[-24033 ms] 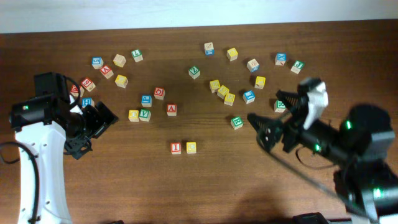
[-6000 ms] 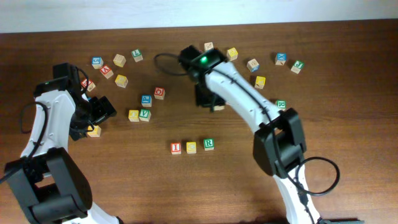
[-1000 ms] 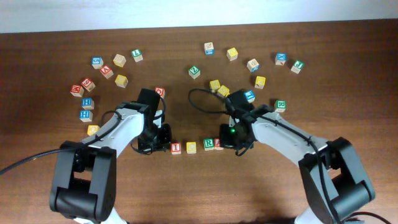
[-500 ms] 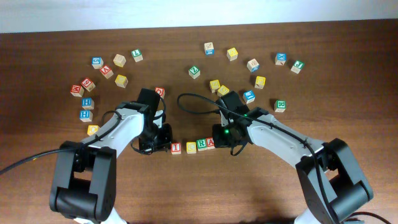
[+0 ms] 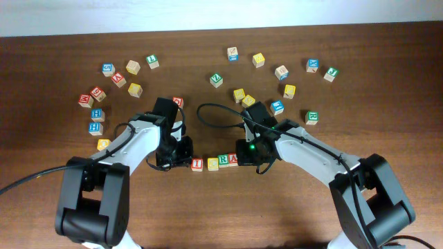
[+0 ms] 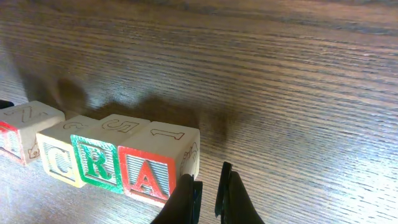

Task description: Spell out ICRA

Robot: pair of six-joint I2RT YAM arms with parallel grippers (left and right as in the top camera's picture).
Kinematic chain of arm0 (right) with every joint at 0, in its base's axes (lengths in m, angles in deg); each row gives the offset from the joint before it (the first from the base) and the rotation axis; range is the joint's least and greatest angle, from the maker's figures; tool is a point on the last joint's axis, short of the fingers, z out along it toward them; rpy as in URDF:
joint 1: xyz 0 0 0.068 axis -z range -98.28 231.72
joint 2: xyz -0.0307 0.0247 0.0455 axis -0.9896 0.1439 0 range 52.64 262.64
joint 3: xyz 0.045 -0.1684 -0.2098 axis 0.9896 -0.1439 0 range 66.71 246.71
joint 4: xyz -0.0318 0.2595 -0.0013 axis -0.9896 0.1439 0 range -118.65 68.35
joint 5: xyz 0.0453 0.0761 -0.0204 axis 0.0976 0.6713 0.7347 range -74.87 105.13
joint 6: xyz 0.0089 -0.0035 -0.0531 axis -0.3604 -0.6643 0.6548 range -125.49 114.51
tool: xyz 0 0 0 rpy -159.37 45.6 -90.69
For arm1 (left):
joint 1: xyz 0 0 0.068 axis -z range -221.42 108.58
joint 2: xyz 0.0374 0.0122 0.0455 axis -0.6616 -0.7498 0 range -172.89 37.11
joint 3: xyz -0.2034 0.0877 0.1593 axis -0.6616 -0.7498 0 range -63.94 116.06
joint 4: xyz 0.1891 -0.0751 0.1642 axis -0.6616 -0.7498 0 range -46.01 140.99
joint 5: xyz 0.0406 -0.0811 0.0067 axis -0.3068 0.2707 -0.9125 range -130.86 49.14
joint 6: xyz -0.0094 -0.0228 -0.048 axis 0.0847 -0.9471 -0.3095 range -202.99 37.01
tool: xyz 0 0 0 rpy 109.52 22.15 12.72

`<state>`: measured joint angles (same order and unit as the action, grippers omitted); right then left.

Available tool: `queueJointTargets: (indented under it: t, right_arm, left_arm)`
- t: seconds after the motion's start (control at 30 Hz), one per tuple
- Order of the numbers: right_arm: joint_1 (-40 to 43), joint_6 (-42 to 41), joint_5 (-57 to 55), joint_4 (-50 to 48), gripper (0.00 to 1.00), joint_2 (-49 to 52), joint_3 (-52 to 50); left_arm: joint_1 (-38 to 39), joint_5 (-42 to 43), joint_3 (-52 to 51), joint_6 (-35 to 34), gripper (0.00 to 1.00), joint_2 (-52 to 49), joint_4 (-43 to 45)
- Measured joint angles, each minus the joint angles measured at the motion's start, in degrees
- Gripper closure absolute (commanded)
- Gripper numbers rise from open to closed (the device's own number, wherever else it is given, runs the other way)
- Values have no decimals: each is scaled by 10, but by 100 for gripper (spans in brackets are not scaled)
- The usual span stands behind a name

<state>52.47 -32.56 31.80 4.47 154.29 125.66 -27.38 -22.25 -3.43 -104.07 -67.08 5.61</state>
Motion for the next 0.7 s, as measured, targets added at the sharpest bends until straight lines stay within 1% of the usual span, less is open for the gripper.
queueJointTargets:
  t: [0.23,0.37,0.5,0.7]
  right_arm:
    - [0,-16,7,8,95,0,0]
    - [0,-17,7,14,95,0,0]
    - [0,-17,5,16,95,0,0]
    - [0,-17,5,24,95,0,0]
  left_arm:
    - [3,12,0,0,100,0,2]
    - [31,15,0,-2,100,0,1]
    - [40,3,0,-28,100,0,3]
    - [40,-2,0,-37,100,0,22]
